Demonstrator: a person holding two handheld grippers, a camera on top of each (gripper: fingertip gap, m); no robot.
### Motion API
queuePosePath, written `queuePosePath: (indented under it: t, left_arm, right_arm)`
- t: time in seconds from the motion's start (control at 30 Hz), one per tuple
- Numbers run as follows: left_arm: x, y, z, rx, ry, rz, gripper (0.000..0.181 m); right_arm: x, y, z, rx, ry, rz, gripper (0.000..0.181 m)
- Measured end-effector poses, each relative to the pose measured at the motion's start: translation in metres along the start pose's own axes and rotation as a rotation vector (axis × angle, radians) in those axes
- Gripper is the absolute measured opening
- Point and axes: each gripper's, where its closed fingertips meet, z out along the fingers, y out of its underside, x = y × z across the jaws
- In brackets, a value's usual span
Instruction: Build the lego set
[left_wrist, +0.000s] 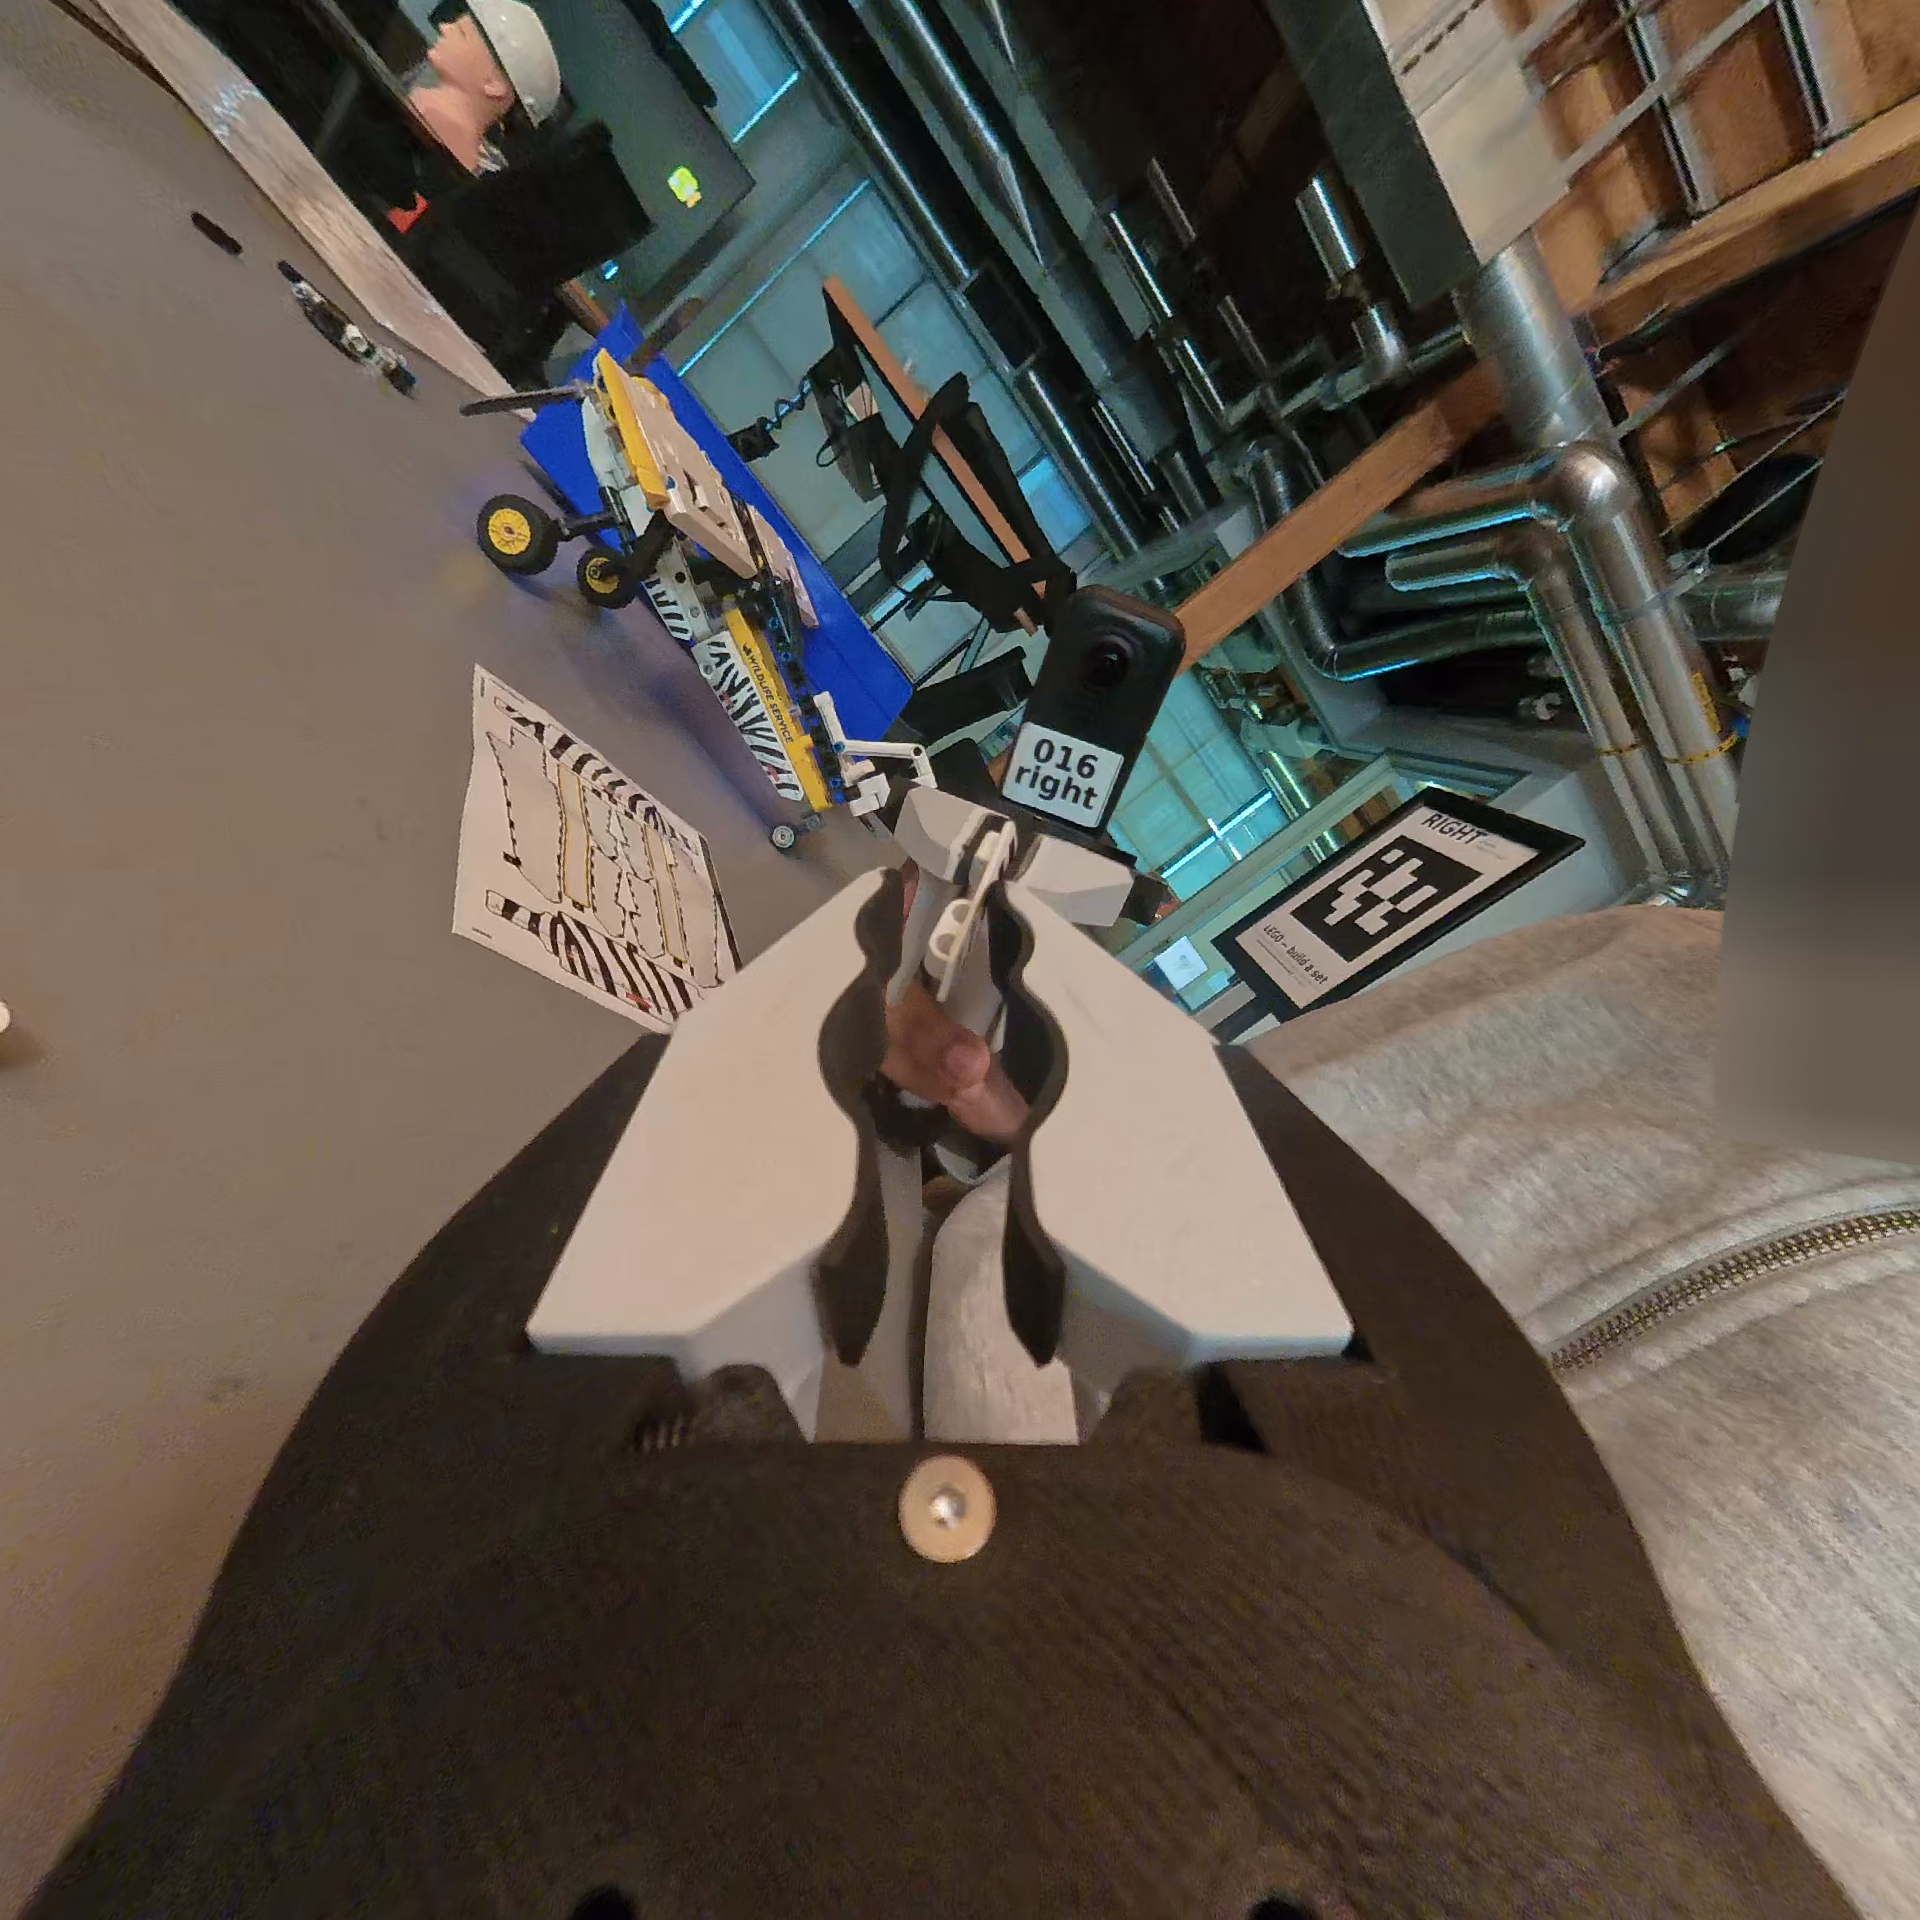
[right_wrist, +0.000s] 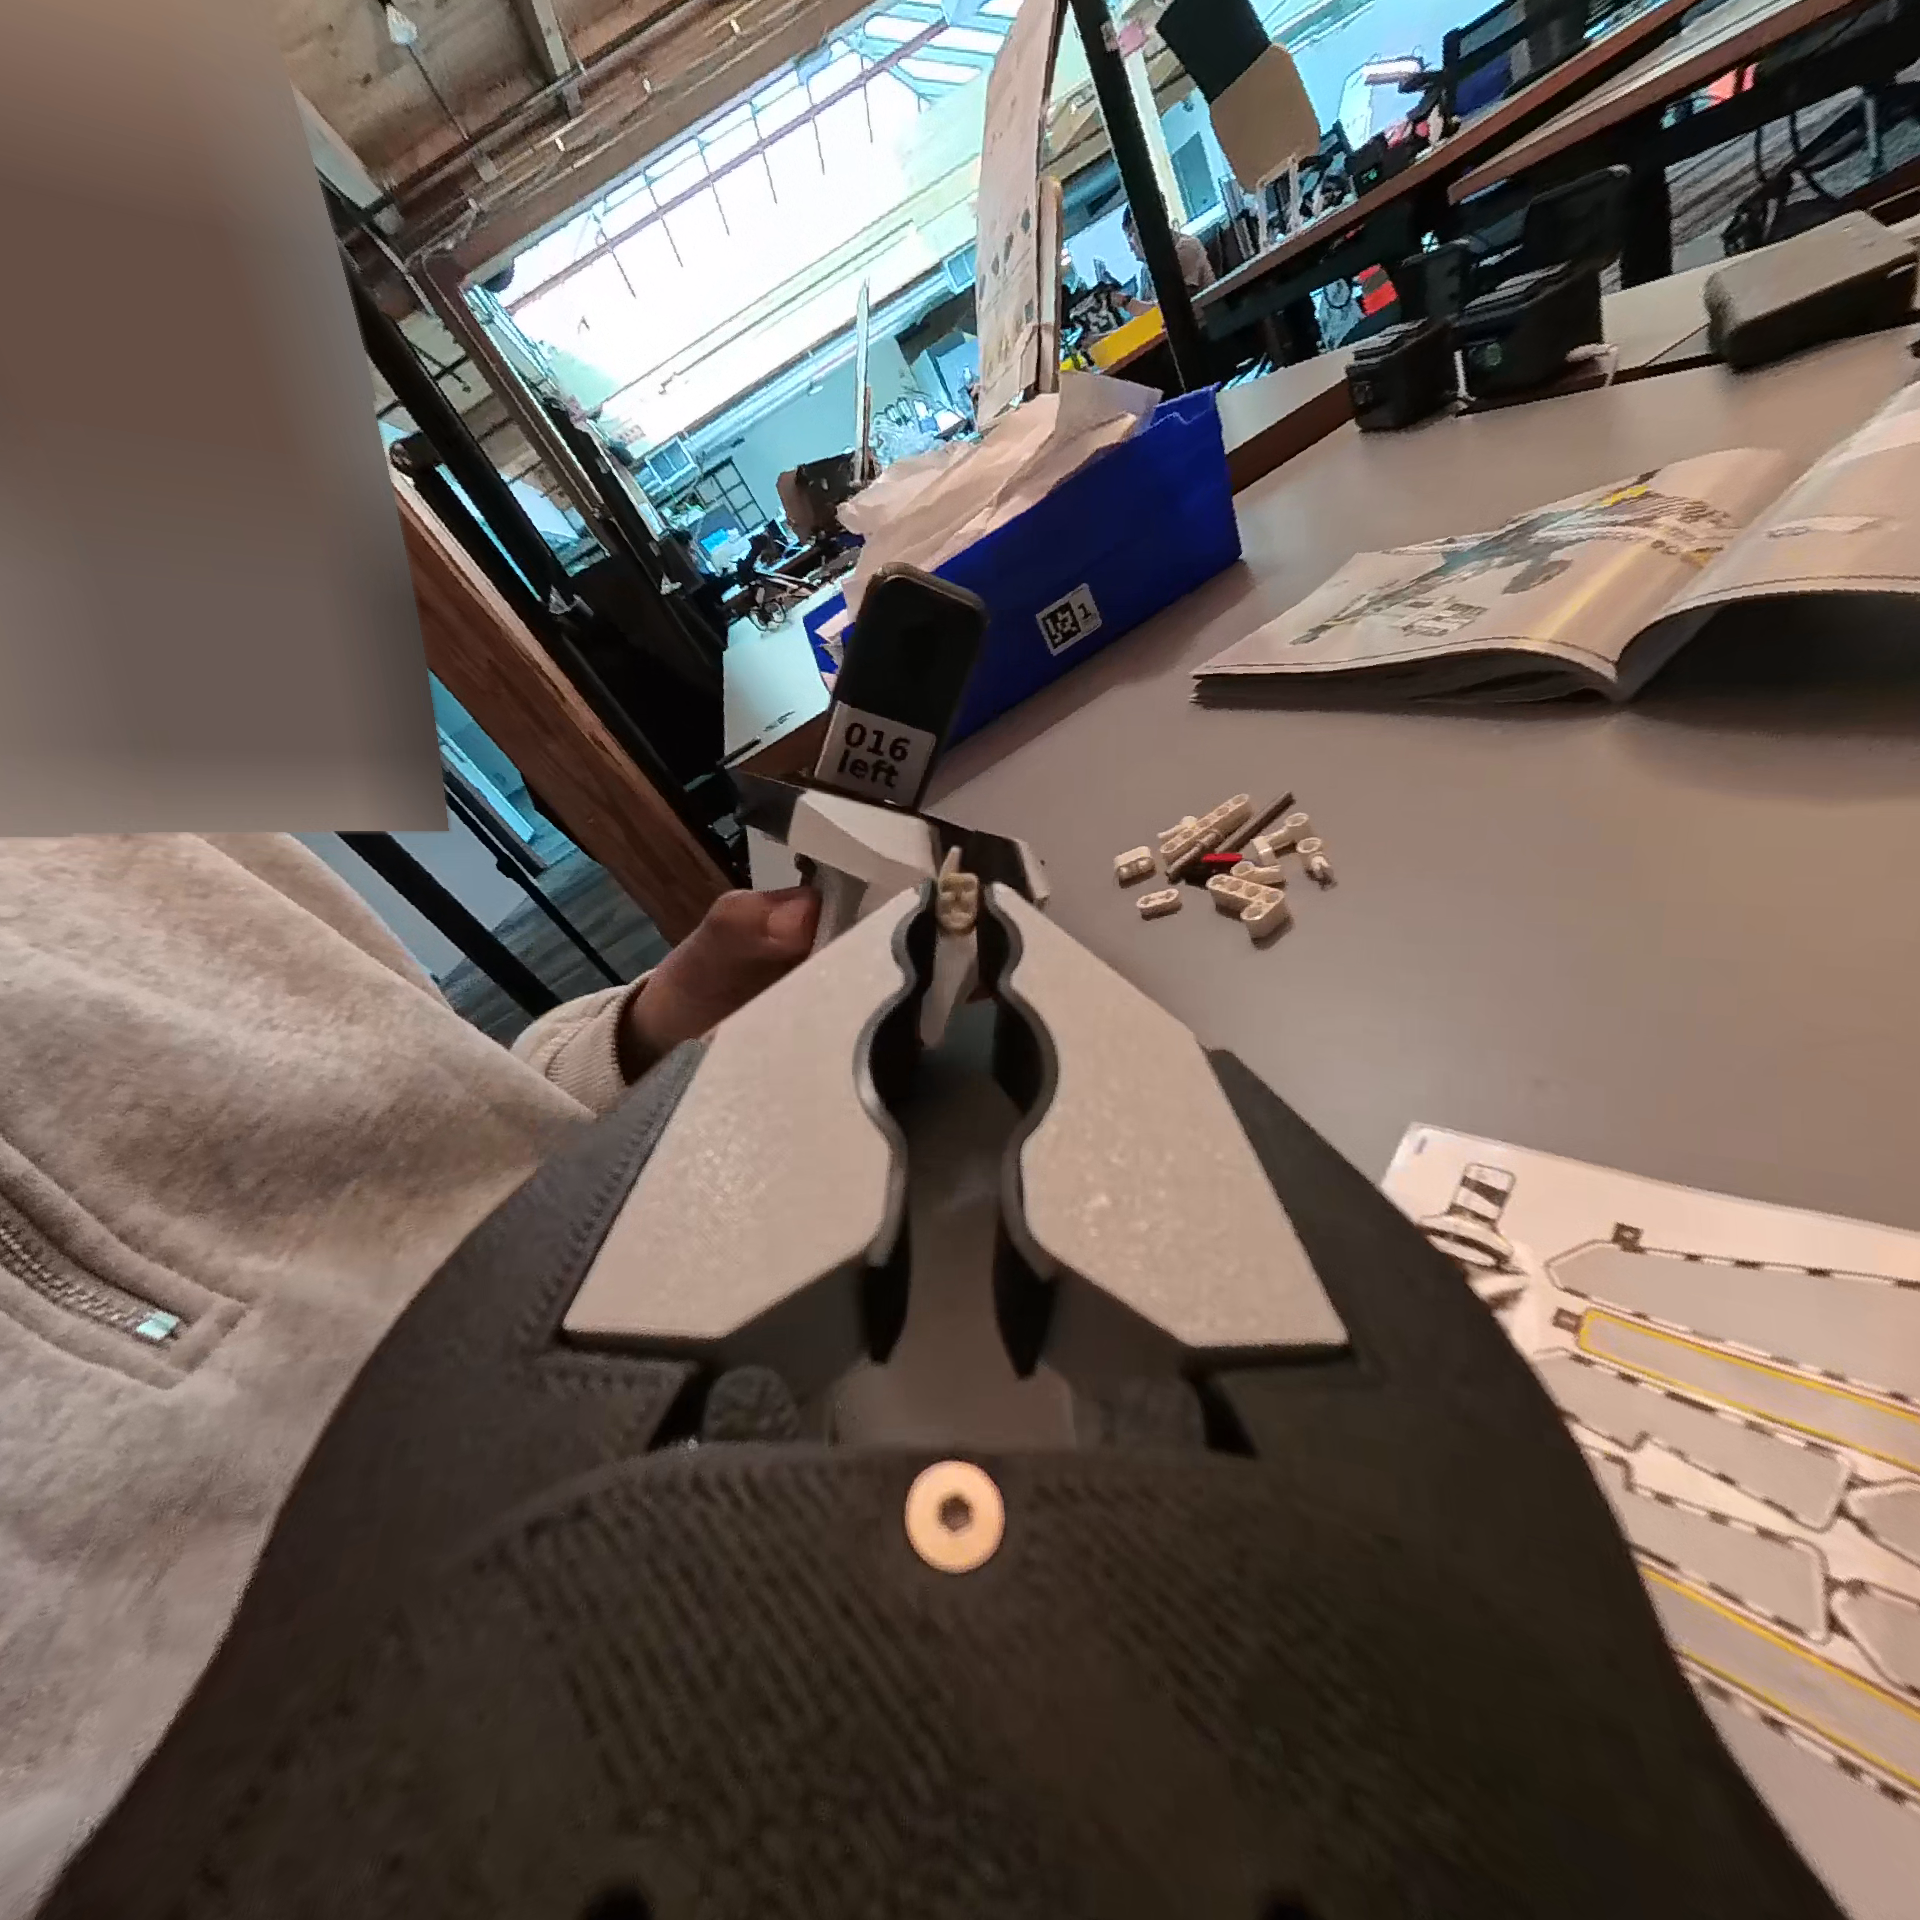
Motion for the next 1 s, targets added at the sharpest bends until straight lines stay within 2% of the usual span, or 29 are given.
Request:
queuePosePath:
  t: [0.17,0.2,0.23,0.3,0.37,0.47,0.63,1.0]
  left_arm:
    - [-0.004,0.000,-0.001,-0.005,-0.048,0.046,0.008]
    - [-0.007,-0.002,-0.003,0.003,-0.069,0.044,0.000]
    - [-0.011,-0.004,-0.005,0.017,-0.094,0.040,0.000]
    - [-0.006,-0.007,-0.006,0.034,-0.055,0.045,0.001]
    - [0.000,-0.007,-0.005,0.035,-0.010,0.033,0.014]
    - [0.004,-0.003,0.001,0.031,0.030,0.005,0.022]
    - [0.002,-0.012,0.010,0.099,0.013,-0.017,0.015]
    - [-0.002,-0.006,0.012,0.061,-0.048,0.061,0.013]
  right_arm:
    - [0.005,-0.006,-0.005,0.036,0.019,0.021,0.006]
    - [0.005,-0.008,-0.006,0.050,0.015,0.034,0.006]
    - [0.005,-0.011,-0.008,0.073,-0.004,0.052,0.005]
    - [0.007,-0.017,-0.012,0.116,-0.021,0.110,0.005]
    - [0.014,-0.018,-0.015,0.129,-0.004,0.136,0.005]
    - [0.014,-0.017,-0.015,0.138,-0.013,0.158,0.005]
    - [0.008,-0.013,-0.008,0.123,-0.028,0.141,0.005]
    - [0.010,-0.022,-0.014,0.190,-0.023,0.158,0.005]
